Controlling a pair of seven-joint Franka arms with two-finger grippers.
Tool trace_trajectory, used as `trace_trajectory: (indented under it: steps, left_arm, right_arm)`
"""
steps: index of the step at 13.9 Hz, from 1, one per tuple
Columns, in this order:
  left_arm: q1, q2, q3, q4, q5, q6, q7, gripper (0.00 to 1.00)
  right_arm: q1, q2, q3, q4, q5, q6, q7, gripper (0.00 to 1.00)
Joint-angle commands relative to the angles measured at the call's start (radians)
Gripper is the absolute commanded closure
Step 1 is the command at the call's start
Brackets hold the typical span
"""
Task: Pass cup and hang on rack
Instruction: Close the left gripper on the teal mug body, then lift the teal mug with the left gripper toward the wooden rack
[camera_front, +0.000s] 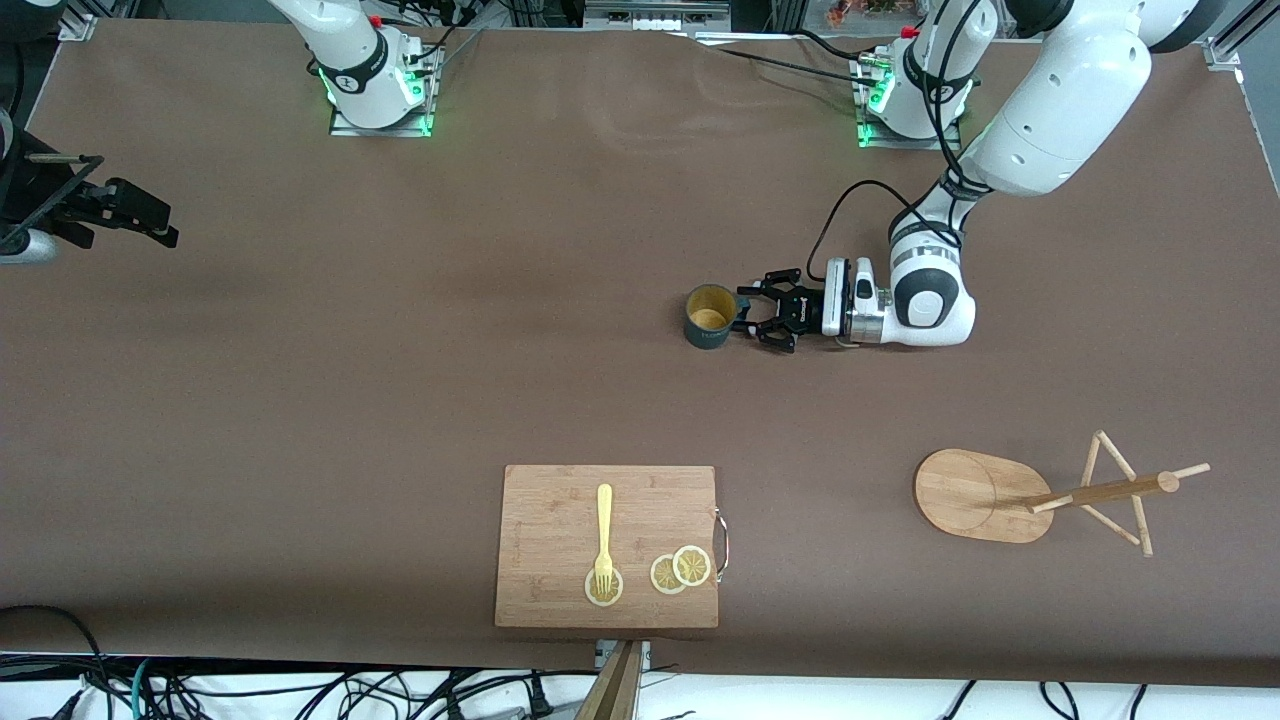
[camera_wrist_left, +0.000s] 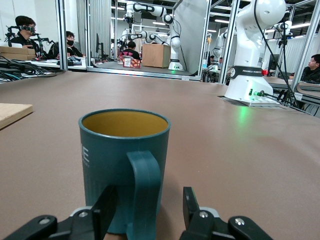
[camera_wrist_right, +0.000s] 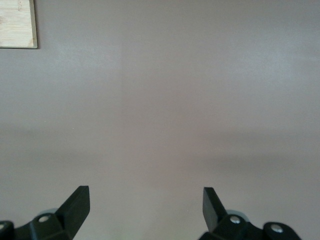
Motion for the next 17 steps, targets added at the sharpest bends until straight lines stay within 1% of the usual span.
trace_trajectory:
  steps: [1, 2, 4, 6, 8, 10, 13, 15, 17]
  left_arm:
    - [-0.003, 0.012, -0.001, 0.005, -0.035, -0.002, 0.058, 0.53]
    - [-0.003, 0.012, -0.001, 0.005, -0.035, -0.002, 0.060, 0.61]
    - [-0.003, 0.012, 0.000, 0.005, -0.035, -0.002, 0.061, 0.86]
    - [-0.002, 0.012, -0.001, 0.005, -0.038, -0.004, 0.060, 0.97]
    - [0.000, 0.008, -0.001, 0.007, -0.035, -0.004, 0.060, 1.00]
    - [0.001, 0.008, -0.001, 0.036, -0.022, -0.006, 0.058, 1.00]
    - [0.001, -0.003, 0.000, 0.037, -0.021, -0.009, 0.061, 1.00]
    - [0.012, -0.024, 0.000, 0.036, -0.012, -0.013, 0.061, 1.00]
    - [0.053, -0.064, 0.002, 0.024, 0.040, -0.018, 0.034, 1.00]
  right_arm:
    - [-0.007, -0.003, 0.008, 0.016, 0.011, -0.018, 0.000, 0.00]
    - [-0.007, -0.003, 0.008, 0.016, 0.011, -0.018, 0.000, 0.00]
    - [-0.007, -0.003, 0.008, 0.016, 0.011, -0.018, 0.000, 0.00]
    - [-0.007, -0.003, 0.008, 0.016, 0.011, -0.017, 0.000, 0.00]
    - [-0.007, -0.003, 0.008, 0.016, 0.011, -0.020, 0.000, 0.00]
    - [-0.007, -0.001, 0.006, 0.016, 0.011, -0.018, 0.000, 0.00]
    - [-0.007, -0.003, 0.008, 0.016, 0.011, -0.018, 0.000, 0.00]
    - [-0.007, -0.003, 0.008, 0.016, 0.011, -0.020, 0.000, 0.00]
    - [-0.007, -0.003, 0.008, 0.016, 0.011, -0.020, 0.002, 0.00]
